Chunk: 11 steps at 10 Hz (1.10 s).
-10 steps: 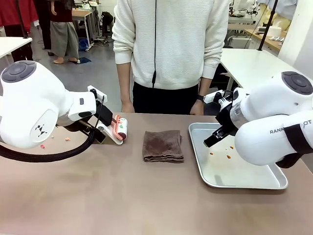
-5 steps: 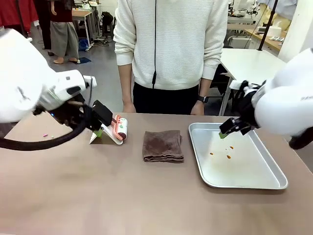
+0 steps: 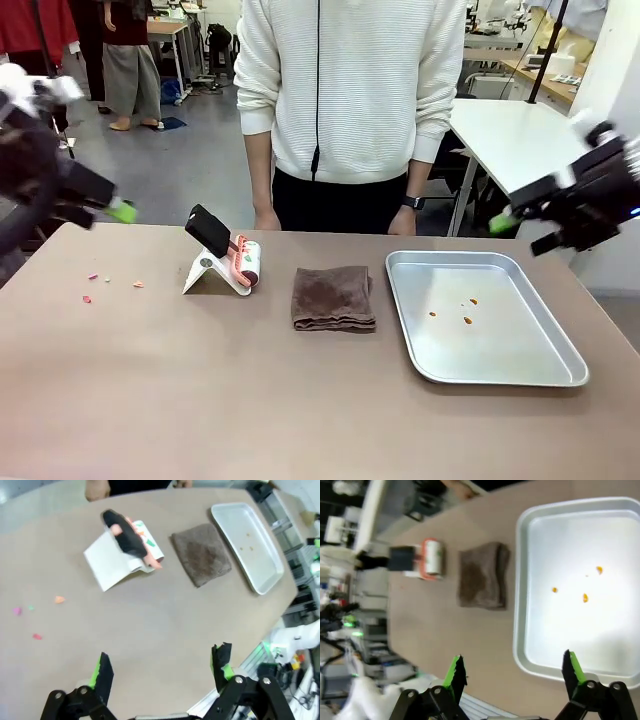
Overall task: Clean the surface of the table.
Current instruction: Hold the Lint Roller with your left hand and the towel with your right hand.
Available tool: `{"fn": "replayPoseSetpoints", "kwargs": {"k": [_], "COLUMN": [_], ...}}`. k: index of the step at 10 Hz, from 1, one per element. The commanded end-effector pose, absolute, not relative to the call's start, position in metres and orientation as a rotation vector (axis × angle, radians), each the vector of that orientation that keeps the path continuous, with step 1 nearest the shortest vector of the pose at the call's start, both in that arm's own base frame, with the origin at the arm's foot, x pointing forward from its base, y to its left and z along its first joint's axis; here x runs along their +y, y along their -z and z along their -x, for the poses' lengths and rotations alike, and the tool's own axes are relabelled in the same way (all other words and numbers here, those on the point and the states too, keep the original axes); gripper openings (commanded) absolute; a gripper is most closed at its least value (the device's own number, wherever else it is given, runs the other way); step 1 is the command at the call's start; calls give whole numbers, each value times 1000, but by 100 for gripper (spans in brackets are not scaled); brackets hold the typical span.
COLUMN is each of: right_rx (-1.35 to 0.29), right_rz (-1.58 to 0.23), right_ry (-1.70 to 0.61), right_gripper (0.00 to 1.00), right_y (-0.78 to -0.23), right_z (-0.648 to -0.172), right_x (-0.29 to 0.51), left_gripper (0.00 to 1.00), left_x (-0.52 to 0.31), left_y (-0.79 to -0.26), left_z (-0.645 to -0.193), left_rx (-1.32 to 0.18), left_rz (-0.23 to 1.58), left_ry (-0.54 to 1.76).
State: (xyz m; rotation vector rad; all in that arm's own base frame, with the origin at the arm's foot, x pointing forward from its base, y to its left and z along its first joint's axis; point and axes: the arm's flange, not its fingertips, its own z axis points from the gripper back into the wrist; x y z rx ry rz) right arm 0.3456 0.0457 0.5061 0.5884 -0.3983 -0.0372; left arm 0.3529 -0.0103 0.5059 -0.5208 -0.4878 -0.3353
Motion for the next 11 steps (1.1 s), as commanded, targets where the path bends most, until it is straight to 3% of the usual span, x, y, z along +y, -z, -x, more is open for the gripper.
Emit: {"fn": "replayPoseSetpoints", "kwargs": {"k": [1, 2, 3, 4, 5, 6, 8, 9, 10, 11], "right_rx": [-504, -513, -493, -461, -451, -415, -411, -453, -387, -387], "right_rz": [-786, -868, -929, -996, -1049, -1083, -1132, -1137, -1098, -1098], "right_ry": [82, 160, 263, 352, 433, 490, 541, 587, 553, 553], "right_gripper": [100, 100, 100, 100, 100, 100, 100, 100, 100, 100], "right_y": [-486, -482, -471, -456, -439, -419, -396, -388, -435, -435], "right_z": [-278, -267, -264, -262, -259, -258, -254, -249, -282, -282], "right_x": [-2, -36, -69, -98, -118, -131, -148, -156, -194, -194], "left_gripper": [100, 100, 100, 100, 100, 100, 100, 100, 100, 100], "left_x": [57, 88, 77, 59, 117, 144, 126, 127, 123, 185], "left_y": [-383, -384, -348, -332, -353, -391, -450, -449, -448, -458], "left_z": [-363, -353, -264, -206, -246, -257, -280, -284, -288, -320], "left_rx": [-507, -567, -656, -747, -852, -925, -938, -926, -909, -940], "left_rz": [685, 812, 910, 953, 1012, 1042, 1017, 1001, 929, 1025], "left_ry": [263, 205, 107, 9, -24, -54, -55, -46, -86, -60]}}
